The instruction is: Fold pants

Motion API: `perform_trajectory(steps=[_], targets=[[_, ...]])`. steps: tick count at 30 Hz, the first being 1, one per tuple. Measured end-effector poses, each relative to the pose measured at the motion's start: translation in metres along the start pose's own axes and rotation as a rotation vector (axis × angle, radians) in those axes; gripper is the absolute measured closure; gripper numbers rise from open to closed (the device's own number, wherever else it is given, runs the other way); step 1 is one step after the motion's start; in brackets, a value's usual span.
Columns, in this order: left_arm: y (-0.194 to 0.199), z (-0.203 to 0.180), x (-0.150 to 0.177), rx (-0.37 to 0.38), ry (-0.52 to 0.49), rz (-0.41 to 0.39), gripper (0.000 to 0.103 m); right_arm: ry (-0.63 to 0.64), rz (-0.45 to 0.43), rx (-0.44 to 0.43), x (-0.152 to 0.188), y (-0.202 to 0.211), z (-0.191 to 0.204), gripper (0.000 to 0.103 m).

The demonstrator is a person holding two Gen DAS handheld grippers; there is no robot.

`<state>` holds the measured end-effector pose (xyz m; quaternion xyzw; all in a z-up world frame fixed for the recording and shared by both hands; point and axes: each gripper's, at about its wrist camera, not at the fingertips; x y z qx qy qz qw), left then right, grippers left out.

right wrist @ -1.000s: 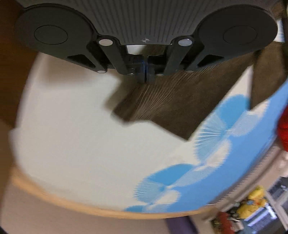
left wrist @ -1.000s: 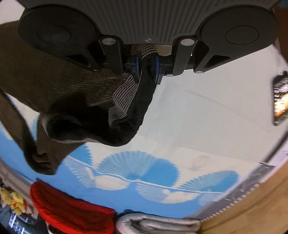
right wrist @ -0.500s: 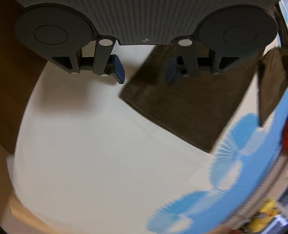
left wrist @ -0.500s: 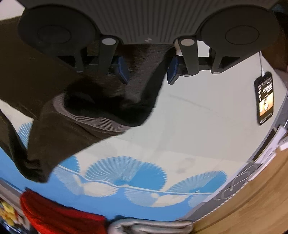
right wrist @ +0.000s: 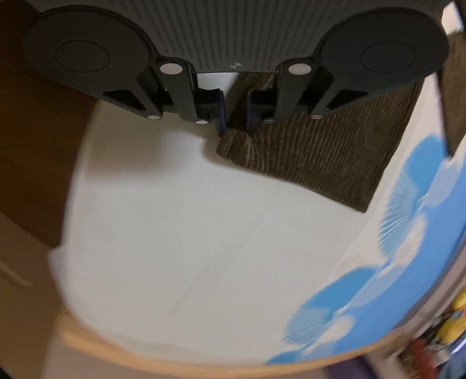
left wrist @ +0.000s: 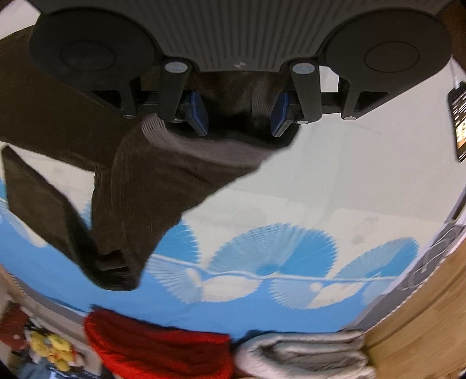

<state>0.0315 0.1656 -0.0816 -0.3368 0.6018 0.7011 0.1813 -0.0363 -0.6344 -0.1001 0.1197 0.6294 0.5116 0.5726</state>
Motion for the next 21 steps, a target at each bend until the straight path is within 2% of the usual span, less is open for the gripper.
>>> perform_trajectory(steps=[2, 4, 8, 10, 13, 14, 15, 17, 19, 20, 21], targets=[[0.000, -0.016, 0.000, 0.057, -0.049, -0.004, 0.046, 0.007, -0.024, 0.065, -0.006, -0.001, -0.009, 0.089], [-0.001, -0.033, 0.002, 0.094, -0.126, -0.007, 0.035, 0.048, -0.016, 0.033, -0.009, -0.004, -0.007, 0.086], [-0.001, -0.071, 0.013, 0.154, -0.328, -0.040, 0.030, 0.079, -0.111, 0.054, -0.013, 0.012, -0.003, 0.073], [-0.004, -0.088, 0.020, 0.178, -0.418, -0.054, 0.024, 0.095, -0.178, 0.036, -0.015, 0.024, 0.005, 0.069], [-0.015, -0.112, 0.034, 0.156, -0.573, -0.065, 0.025, 0.127, -0.250, -0.052, -0.016, 0.044, 0.022, 0.064], [-0.021, -0.116, 0.037, 0.139, -0.622, -0.067, 0.029, 0.137, -0.258, -0.083, -0.015, 0.047, 0.030, 0.064], [-0.027, -0.120, 0.042, 0.115, -0.688, -0.073, 0.047, 0.154, -0.264, -0.127, -0.012, 0.052, 0.040, 0.064], [-0.037, -0.120, 0.041, 0.099, -0.744, -0.071, 0.058, 0.192, -0.264, -0.215, -0.005, 0.060, 0.063, 0.064], [-0.039, -0.106, 0.020, 0.081, -0.684, -0.106, 0.072, 0.235, -0.237, -0.303, 0.001, 0.065, 0.084, 0.064], [-0.038, -0.092, 0.001, 0.018, -0.618, -0.156, 0.078, 0.256, -0.216, -0.353, 0.007, 0.067, 0.096, 0.064], [-0.041, -0.074, -0.021, -0.108, -0.504, -0.218, 0.078, 0.272, -0.200, -0.387, 0.011, 0.069, 0.104, 0.064]])
Point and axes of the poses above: each gripper's, at about its wrist camera, not at the fingertips, and y roughly against the way its jaws point, z to its left, x to its underside, and after that the axes turned 12 degrees about -z, right-handed
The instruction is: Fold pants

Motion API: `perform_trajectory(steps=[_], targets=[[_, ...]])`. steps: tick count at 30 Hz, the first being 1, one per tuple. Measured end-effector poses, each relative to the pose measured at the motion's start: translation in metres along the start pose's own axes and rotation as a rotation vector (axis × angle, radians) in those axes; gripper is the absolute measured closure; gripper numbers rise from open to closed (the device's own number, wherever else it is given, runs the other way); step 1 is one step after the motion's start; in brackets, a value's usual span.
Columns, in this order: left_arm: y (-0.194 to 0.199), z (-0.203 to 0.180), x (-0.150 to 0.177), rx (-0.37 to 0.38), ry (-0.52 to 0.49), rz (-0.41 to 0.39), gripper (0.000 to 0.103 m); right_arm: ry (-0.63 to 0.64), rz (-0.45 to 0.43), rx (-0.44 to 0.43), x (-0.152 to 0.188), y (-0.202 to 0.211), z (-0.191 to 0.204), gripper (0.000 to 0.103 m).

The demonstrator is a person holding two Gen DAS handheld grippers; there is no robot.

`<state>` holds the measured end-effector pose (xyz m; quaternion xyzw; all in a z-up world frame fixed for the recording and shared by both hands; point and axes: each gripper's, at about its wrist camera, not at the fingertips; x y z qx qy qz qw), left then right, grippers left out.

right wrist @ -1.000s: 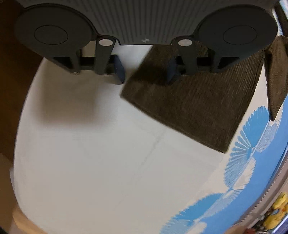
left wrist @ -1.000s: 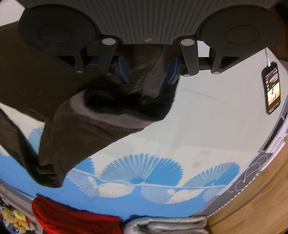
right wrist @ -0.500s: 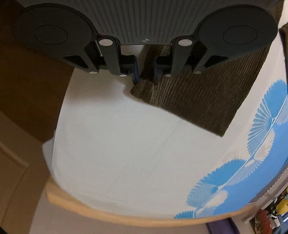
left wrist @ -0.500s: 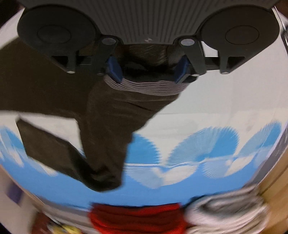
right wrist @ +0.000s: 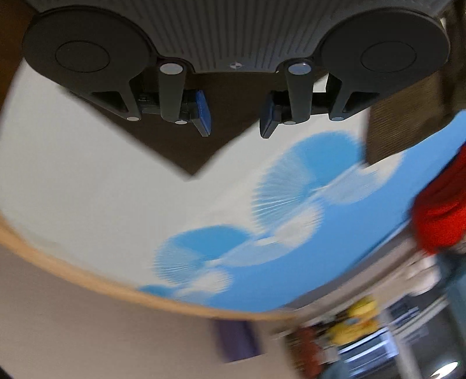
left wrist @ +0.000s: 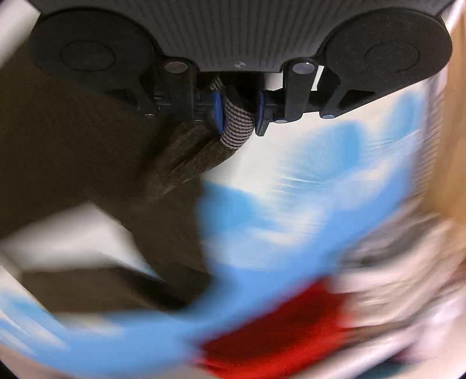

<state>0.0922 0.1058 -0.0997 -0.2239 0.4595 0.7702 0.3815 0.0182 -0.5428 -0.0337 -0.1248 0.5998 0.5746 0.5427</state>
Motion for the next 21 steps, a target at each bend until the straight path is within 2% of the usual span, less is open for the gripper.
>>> perform_trajectory(steps=[2, 3, 4, 5, 6, 7, 11, 14, 17, 21], targets=[[-0.013, 0.055, -0.008, -0.325, 0.219, -0.003, 0.080, 0.019, 0.034, -0.083, 0.003, -0.005, 0.024, 0.064], [-0.017, 0.068, -0.009, -0.427, 0.261, 0.009, 0.078, 0.024, 0.050, -0.120, 0.005, -0.007, 0.036, 0.064], [-0.019, 0.076, -0.009, -0.459, 0.296, 0.026, 0.070, 0.026, 0.065, -0.152, 0.005, -0.009, 0.048, 0.064], [-0.019, 0.080, -0.009, -0.428, 0.345, 0.027, 0.065, 0.026, 0.080, -0.183, 0.007, -0.010, 0.057, 0.064], [-0.017, 0.082, -0.009, -0.361, 0.404, 0.007, 0.057, 0.025, 0.109, -0.222, 0.011, -0.014, 0.069, 0.064], [-0.018, 0.079, -0.011, -0.316, 0.424, -0.003, 0.056, 0.024, 0.142, -0.256, 0.015, -0.018, 0.081, 0.064], [-0.025, 0.043, -0.024, -0.240, 0.274, -0.011, 0.056, -0.001, 0.254, -0.315, 0.035, -0.044, 0.125, 0.060], [-0.031, 0.023, -0.018, -0.129, 0.276, 0.045, 0.054, -0.047, 0.342, -0.289, 0.053, -0.074, 0.146, 0.057], [-0.046, 0.015, -0.010, -0.020, 0.344, 0.117, 0.054, -0.077, 0.405, -0.242, 0.075, -0.106, 0.165, 0.056], [-0.050, 0.001, -0.004, 0.111, 0.426, 0.145, 0.054, -0.129, 0.467, -0.193, 0.102, -0.133, 0.181, 0.056]])
Point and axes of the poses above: each gripper's, at about its wrist camera, not at the fingertips, and y roughly against the way its jaws point, z to its left, x to its underside, and after that the axes turned 12 degrees about -z, right-handed
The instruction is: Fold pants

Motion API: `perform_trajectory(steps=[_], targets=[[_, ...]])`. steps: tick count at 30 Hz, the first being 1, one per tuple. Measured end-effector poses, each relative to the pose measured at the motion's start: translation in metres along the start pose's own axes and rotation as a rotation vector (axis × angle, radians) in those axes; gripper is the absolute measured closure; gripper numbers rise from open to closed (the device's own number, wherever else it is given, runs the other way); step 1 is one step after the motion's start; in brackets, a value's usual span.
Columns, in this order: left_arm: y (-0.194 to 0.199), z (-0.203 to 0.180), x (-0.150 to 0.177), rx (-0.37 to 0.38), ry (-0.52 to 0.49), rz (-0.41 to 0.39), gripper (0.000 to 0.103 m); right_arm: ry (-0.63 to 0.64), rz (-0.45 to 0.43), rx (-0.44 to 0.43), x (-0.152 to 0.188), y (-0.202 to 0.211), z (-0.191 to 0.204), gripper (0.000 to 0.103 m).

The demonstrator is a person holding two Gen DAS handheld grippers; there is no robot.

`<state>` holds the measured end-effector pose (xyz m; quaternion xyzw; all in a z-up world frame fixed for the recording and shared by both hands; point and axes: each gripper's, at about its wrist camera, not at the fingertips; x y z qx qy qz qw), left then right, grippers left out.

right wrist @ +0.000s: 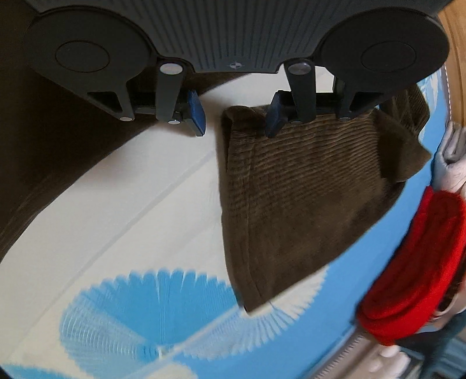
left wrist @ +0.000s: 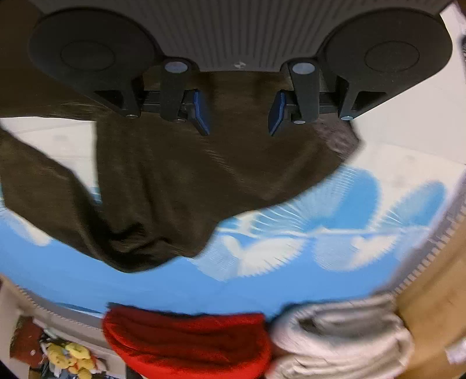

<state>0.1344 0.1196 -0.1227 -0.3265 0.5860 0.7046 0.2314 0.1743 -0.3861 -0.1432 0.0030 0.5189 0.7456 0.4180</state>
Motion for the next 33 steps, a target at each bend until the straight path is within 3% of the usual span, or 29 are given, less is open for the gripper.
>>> perform_trajectory(steps=[3, 5, 9, 13, 17, 18, 20, 21, 22, 25, 28, 31, 33], targets=[[-0.011, -0.015, 0.003, 0.076, 0.039, 0.018, 0.054, 0.021, -0.038, 0.011, 0.003, -0.004, 0.014, 0.057], [-0.021, -0.028, 0.001, 0.118, 0.050, 0.029, 0.054, 0.038, -0.075, 0.019, 0.001, -0.003, 0.021, 0.078], [-0.040, -0.072, -0.007, 0.196, 0.039, 0.014, 0.053, -0.002, -0.123, -0.001, -0.004, 0.006, 0.021, 0.087], [-0.054, -0.121, -0.012, 0.245, -0.033, -0.054, 0.033, -0.035, -0.218, -0.089, -0.021, 0.042, 0.023, 0.090], [-0.080, -0.158, -0.002, 0.204, -0.150, -0.058, 0.033, -0.104, -0.334, -0.231, -0.052, 0.096, 0.018, 0.091], [-0.088, -0.164, 0.004, 0.179, -0.196, -0.042, 0.036, -0.132, -0.370, -0.270, -0.064, 0.113, 0.015, 0.091], [-0.098, -0.169, 0.014, 0.175, -0.274, -0.020, 0.063, -0.201, -0.425, -0.308, -0.085, 0.138, 0.010, 0.091], [-0.102, -0.171, 0.019, 0.175, -0.324, -0.011, 0.082, -0.225, -0.451, -0.320, -0.097, 0.148, 0.009, 0.091], [-0.101, -0.171, 0.020, 0.170, -0.356, -0.018, 0.086, -0.233, -0.478, -0.323, -0.109, 0.156, 0.010, 0.091], [-0.088, -0.163, 0.011, 0.215, -0.359, -0.019, 0.087, -0.239, -0.560, -0.287, -0.150, 0.173, 0.019, 0.092], [-0.074, -0.156, 0.006, 0.312, -0.395, -0.016, 0.087, -0.267, -0.624, -0.211, -0.193, 0.166, 0.025, 0.091], [-0.060, -0.152, 0.011, 0.413, -0.496, -0.015, 0.087, -0.289, -0.650, -0.120, -0.226, 0.130, 0.018, 0.078], [-0.054, -0.146, 0.012, 0.476, -0.527, 0.006, 0.085, -0.309, -0.640, -0.050, -0.225, 0.107, 0.001, 0.073]])
Point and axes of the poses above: each gripper's, at about its wrist camera, not at the fingertips, and y roughly against the way its jaws point, z to its left, x to its underside, and after that the axes turned 12 degrees about -z, right-handed
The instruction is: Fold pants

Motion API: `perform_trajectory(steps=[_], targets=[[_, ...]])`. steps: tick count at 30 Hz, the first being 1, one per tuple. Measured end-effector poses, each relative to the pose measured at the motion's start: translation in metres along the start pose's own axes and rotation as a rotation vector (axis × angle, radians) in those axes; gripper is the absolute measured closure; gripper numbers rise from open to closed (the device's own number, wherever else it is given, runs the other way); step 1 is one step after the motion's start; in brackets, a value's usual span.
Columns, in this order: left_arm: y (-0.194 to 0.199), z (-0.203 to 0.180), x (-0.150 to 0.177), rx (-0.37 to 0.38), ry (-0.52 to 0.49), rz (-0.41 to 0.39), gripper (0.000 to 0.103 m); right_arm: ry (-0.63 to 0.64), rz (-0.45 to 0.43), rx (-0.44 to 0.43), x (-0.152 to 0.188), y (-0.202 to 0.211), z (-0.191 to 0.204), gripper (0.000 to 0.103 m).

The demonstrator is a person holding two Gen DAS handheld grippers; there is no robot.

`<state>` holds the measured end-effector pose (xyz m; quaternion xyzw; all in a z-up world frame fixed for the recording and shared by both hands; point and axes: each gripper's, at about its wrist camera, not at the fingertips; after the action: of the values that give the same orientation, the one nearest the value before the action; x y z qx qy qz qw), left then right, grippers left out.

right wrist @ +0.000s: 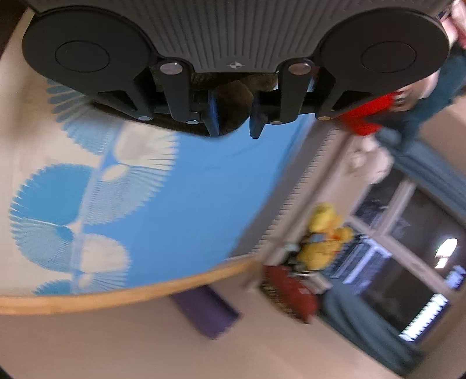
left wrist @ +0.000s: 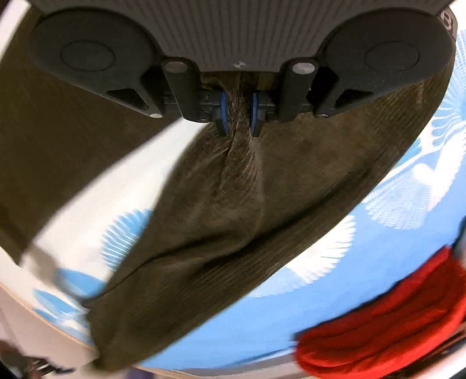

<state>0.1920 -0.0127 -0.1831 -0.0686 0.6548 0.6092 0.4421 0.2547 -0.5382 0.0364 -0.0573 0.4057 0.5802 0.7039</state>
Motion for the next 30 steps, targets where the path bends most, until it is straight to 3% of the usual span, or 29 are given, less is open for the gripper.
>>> perform_trajectory(steps=[2, 4, 6, 9, 10, 15, 19, 22, 24, 25, 26, 28, 30], targets=[[0.006, 0.003, 0.004, 0.050, 0.008, 0.024, 0.077, 0.026, 0.019, 0.005, 0.017, -0.003, -0.019, 0.059], [0.012, 0.010, 0.006, 0.083, 0.029, 0.019, 0.054, 0.092, 0.037, 0.021, 0.042, 0.001, -0.046, 0.053], [0.022, 0.015, 0.000, 0.081, 0.092, -0.036, 0.049, 0.154, 0.086, 0.078, 0.067, -0.001, -0.074, 0.053], [0.040, 0.045, 0.000, 0.040, 0.243, -0.126, 0.047, 0.107, 0.162, 0.156, 0.097, -0.017, -0.116, 0.051], [0.044, 0.055, 0.000, 0.002, 0.277, -0.147, 0.046, 0.083, 0.197, 0.168, 0.104, -0.026, -0.124, 0.051], [0.066, 0.121, 0.019, -0.366, 0.460, -0.176, 0.045, 0.043, 0.240, 0.121, 0.124, -0.057, -0.130, 0.052], [0.081, 0.177, 0.049, -0.638, 0.619, -0.118, 0.026, 0.048, 0.197, 0.101, 0.122, -0.072, -0.123, 0.052], [0.092, 0.214, 0.073, -0.793, 0.706, -0.043, 0.020, 0.078, 0.177, 0.099, 0.119, -0.086, -0.116, 0.053], [0.091, 0.231, 0.087, -0.809, 0.759, -0.001, 0.019, 0.114, 0.159, 0.097, 0.120, -0.090, -0.112, 0.053], [0.088, 0.237, 0.091, -0.797, 0.783, 0.020, 0.019, 0.132, 0.151, 0.100, 0.121, -0.092, -0.110, 0.061], [0.083, 0.241, 0.098, -0.776, 0.811, 0.046, 0.019, 0.148, 0.142, 0.108, 0.123, -0.092, -0.108, 0.078], [0.076, 0.245, 0.108, -0.718, 0.866, 0.072, 0.019, 0.179, 0.145, 0.149, 0.123, -0.095, -0.108, 0.099], [0.069, 0.249, 0.116, -0.650, 0.908, 0.075, 0.020, 0.168, 0.133, 0.150, 0.121, -0.091, -0.111, 0.101]])
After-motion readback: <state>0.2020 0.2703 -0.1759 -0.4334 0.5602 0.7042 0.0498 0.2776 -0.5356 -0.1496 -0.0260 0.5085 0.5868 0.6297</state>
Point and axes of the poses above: each gripper's, at about its wrist camera, not at the fingertips, and y roughly against the way its jaws point, z to its left, x to its underside, and after that the axes turned 12 degrees about -z, right-handed
